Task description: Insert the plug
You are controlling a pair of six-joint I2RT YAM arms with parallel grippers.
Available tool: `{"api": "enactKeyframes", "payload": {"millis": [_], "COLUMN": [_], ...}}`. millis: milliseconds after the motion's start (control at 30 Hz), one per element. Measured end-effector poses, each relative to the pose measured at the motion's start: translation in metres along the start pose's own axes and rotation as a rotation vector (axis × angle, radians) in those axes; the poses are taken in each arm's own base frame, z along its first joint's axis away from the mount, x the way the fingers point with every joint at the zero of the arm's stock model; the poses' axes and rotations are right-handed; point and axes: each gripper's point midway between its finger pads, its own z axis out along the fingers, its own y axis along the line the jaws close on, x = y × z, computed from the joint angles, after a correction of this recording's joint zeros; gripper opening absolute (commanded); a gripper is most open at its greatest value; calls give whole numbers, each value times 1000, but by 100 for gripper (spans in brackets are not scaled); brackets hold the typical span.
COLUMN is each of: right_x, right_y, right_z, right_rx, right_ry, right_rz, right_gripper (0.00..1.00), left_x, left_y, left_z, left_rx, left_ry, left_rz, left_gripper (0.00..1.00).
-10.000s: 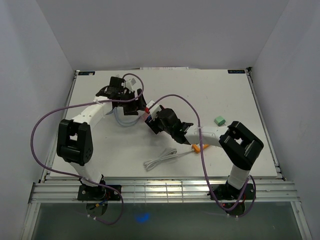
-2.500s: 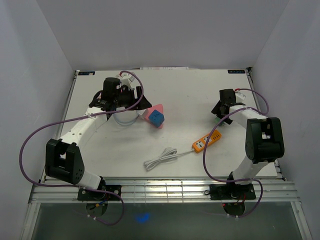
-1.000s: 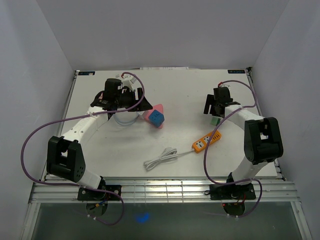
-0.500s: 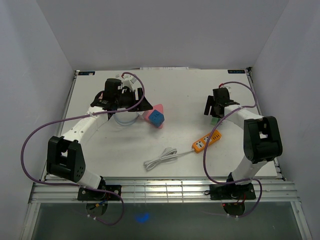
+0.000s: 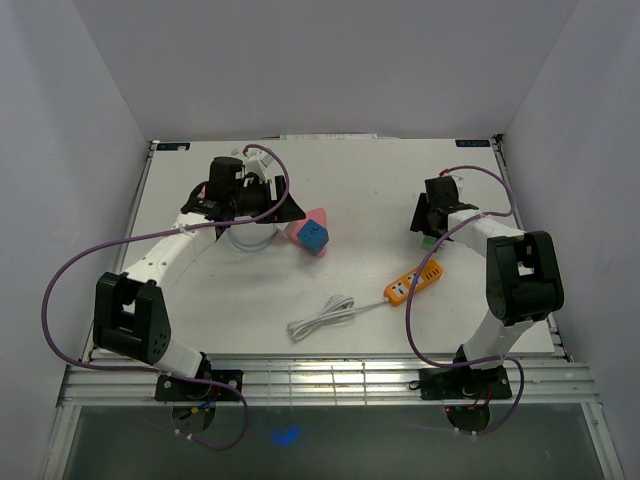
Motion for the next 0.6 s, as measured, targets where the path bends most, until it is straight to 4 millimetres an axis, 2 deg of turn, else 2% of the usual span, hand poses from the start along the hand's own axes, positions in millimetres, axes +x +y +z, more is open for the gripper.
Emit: {"api": "enactKeyframes", "payload": {"millis": [300,367,400,433,600], "right_x": [8,8,8,9,11], "right_y": [-1,-1,0,0,-1], "right_z": [1,1,1,1,1], "right_rx": [-3,-5,-5,-6,-5], "right_ry": [17,18,19,19,23], "right_rz": [-2,-2,0,2,-1], "right_gripper": [63,69,77,80,84], "left_x": [0,0,0,0,1], "left_y": [0,0,0,0,1], "left_z": [0,0,0,0,0], "left_rx": [-2,-2,-2,-2,-3], "left_ry": [1,1,1,2,2], "left_rz": [0,0,-1,-1,-1], "left_gripper": [78,78,78,78,78]}}
